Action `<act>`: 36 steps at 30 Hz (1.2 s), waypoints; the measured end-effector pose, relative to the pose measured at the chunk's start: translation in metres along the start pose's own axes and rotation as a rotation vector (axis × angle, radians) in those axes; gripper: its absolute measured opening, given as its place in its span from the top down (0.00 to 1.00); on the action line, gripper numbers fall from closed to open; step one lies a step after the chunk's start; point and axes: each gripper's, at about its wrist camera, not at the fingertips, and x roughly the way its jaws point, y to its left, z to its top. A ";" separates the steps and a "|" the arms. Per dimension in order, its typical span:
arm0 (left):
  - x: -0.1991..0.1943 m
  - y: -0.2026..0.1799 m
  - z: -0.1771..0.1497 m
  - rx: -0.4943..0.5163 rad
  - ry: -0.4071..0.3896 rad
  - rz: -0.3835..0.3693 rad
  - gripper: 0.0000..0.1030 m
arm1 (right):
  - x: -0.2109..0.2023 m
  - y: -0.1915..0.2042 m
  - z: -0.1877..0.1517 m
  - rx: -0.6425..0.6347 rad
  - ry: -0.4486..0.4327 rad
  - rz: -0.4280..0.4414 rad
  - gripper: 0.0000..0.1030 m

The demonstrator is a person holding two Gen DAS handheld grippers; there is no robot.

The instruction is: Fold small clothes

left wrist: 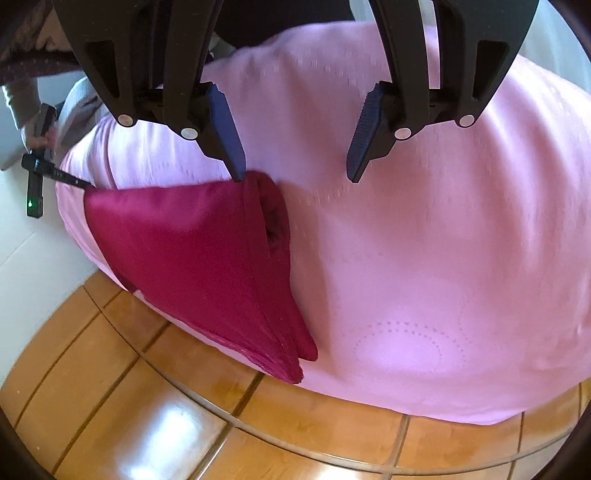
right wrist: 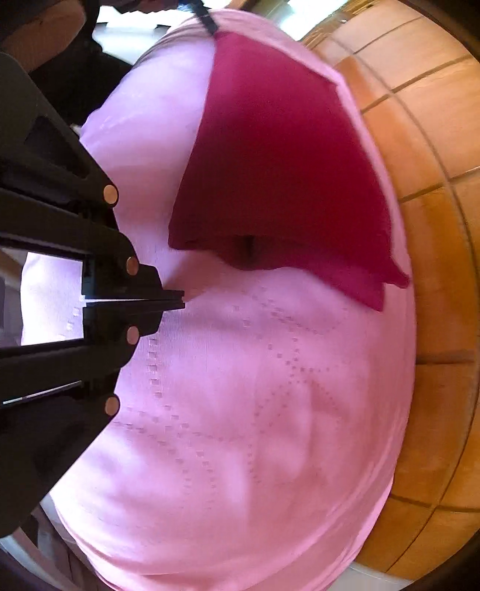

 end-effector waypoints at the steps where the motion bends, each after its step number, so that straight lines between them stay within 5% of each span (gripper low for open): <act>1: -0.002 0.002 -0.001 -0.002 -0.002 -0.011 0.45 | -0.005 0.003 0.000 -0.012 -0.011 -0.009 0.99; 4: -0.008 0.008 -0.010 -0.035 -0.009 -0.021 0.42 | -0.022 0.018 0.004 -0.049 -0.070 -0.028 0.94; 6: -0.009 0.008 -0.015 -0.034 -0.008 -0.019 0.42 | -0.031 0.032 0.011 -0.071 -0.129 -0.026 0.59; 11: -0.010 -0.003 -0.023 0.012 -0.030 -0.019 0.42 | -0.021 0.081 0.030 -0.121 -0.194 0.075 0.40; 18: 0.010 -0.024 -0.003 0.099 -0.067 -0.045 0.43 | 0.039 0.135 0.056 -0.139 -0.160 0.161 0.35; 19: 0.016 -0.026 0.001 0.103 -0.061 -0.065 0.63 | 0.044 0.138 0.057 -0.139 -0.157 0.150 0.34; 21: 0.025 -0.032 0.007 0.152 -0.034 -0.052 0.85 | 0.055 0.138 0.058 -0.143 -0.145 0.127 0.32; 24: 0.018 -0.034 0.009 0.224 -0.043 -0.036 0.89 | 0.062 0.130 0.052 -0.181 -0.168 0.133 0.32; 29: 0.029 -0.023 -0.005 0.291 0.049 0.021 0.94 | 0.064 0.123 0.041 -0.216 -0.208 0.132 0.31; 32: 0.017 -0.011 -0.003 0.209 0.047 -0.004 0.94 | 0.064 0.124 0.043 -0.213 -0.210 0.132 0.30; 36: -0.014 0.002 0.012 0.057 -0.055 -0.080 0.94 | 0.061 0.129 0.047 -0.202 -0.194 0.116 0.28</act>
